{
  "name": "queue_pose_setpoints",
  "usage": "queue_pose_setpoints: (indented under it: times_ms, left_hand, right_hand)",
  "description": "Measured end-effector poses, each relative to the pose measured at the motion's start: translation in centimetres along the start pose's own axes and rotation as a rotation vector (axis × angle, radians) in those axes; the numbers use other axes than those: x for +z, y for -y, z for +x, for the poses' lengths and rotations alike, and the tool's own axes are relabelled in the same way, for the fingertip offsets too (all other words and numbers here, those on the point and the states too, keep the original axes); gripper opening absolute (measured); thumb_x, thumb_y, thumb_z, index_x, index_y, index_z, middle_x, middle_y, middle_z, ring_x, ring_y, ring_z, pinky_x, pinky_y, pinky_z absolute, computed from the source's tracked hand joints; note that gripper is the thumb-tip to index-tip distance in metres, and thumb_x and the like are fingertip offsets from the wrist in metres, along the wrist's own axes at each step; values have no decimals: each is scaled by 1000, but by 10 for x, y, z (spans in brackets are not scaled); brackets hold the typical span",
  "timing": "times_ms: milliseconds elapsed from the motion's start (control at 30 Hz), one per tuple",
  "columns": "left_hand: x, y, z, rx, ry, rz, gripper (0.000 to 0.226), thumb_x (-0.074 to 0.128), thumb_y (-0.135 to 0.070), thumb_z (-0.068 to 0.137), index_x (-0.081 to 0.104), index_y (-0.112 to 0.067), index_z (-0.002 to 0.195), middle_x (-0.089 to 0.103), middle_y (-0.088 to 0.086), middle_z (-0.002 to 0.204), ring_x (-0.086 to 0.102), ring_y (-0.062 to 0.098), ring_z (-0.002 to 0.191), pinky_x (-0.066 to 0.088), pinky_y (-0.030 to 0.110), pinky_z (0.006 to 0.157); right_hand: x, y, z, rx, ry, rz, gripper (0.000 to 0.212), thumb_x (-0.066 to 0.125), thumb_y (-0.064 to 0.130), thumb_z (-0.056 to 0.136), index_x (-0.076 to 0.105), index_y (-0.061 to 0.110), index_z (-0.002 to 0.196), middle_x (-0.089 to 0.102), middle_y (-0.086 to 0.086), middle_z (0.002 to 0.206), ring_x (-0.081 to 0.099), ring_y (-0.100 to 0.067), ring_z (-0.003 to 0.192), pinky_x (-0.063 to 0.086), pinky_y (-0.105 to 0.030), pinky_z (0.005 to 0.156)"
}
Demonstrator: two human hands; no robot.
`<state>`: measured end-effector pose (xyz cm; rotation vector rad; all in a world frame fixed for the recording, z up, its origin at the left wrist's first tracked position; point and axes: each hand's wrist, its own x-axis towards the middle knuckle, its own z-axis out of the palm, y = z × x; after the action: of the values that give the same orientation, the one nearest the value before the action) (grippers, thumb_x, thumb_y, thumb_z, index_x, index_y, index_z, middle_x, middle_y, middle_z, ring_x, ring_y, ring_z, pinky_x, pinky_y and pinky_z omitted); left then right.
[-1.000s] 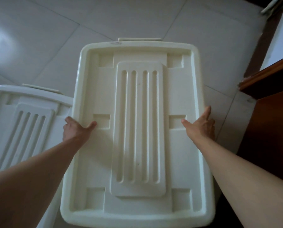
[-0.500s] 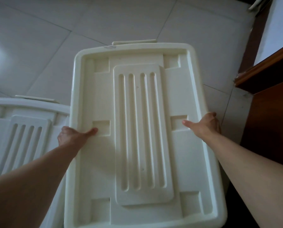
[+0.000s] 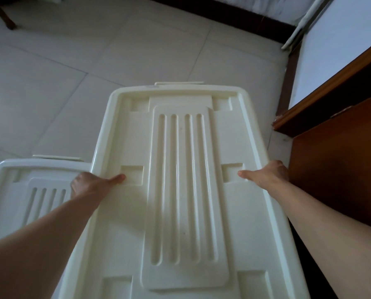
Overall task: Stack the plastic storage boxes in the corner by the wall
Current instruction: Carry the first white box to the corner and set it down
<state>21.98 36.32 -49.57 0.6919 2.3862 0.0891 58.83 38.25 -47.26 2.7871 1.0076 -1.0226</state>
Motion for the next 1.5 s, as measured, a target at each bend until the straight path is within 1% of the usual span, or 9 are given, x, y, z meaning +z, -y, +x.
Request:
queue_pose_setpoints:
  times_ms: [167,300,433,800,967,1133,1233,1333,1500]
  left_hand:
    - [-47,-36,-20,67,6,10,75,84,-52,56,64,8,96,65,27,101,61,40,99,44,36,70]
    - [-77,-73,-26,137,-15,12,79,84,-51,57,60,8,103,64,28,106,62,41,103,47,38,76]
    - [-99,-113,-25,217,-18,-17,76,83,-51,58,62,6,103,65,26,104,62,39,102,44,35,71]
    - [-100,-267,10,283,-41,4,77,85,-53,53,62,4,99,57,17,83,64,38,93,44,33,67]
    - [-95,-343,32,302,-56,15,77,85,-51,55,60,7,100,53,17,81,50,28,73,42,34,65]
    - [-95,-421,61,341,-15,9,81,85,-48,57,59,10,107,55,19,87,62,38,95,44,36,71]
    - [-95,-476,87,381,0,21,84,86,-47,56,58,11,111,63,26,107,61,39,105,49,39,82]
    - [-93,-531,111,432,12,51,94,86,-46,56,52,12,122,56,29,123,55,41,115,47,44,94]
    - [-86,-611,138,541,23,151,90,84,-46,61,52,11,122,59,28,122,59,40,112,49,44,90]
  right_hand:
    - [-43,14,-25,6,-19,81,101,86,38,63,33,-7,136,45,-20,140,49,-33,127,44,-34,95]
    - [-73,30,-34,-4,-42,129,97,86,44,56,44,-2,131,53,-17,133,56,-30,119,48,-33,89]
    - [-99,47,-27,2,-70,217,100,87,42,57,40,-2,135,51,-16,136,54,-31,121,46,-34,93]
    - [-157,122,70,58,-88,344,107,90,37,53,38,-3,137,51,-18,136,53,-32,122,48,-38,98]
    - [-186,166,120,81,-78,355,105,89,34,58,35,-4,139,48,-17,138,52,-31,123,46,-34,94]
    - [-213,214,164,119,-87,368,103,89,37,56,37,-3,136,49,-17,137,52,-32,122,47,-33,91]
    - [-226,247,189,165,-100,373,101,89,37,57,39,-4,135,50,-18,136,53,-31,121,47,-32,89]
    - [-235,274,212,206,-145,391,102,88,40,57,39,-5,134,51,-19,135,53,-31,122,47,-30,89]
    - [-239,301,237,282,-167,448,106,88,42,57,36,-7,136,49,-20,136,51,-32,124,47,-32,92]
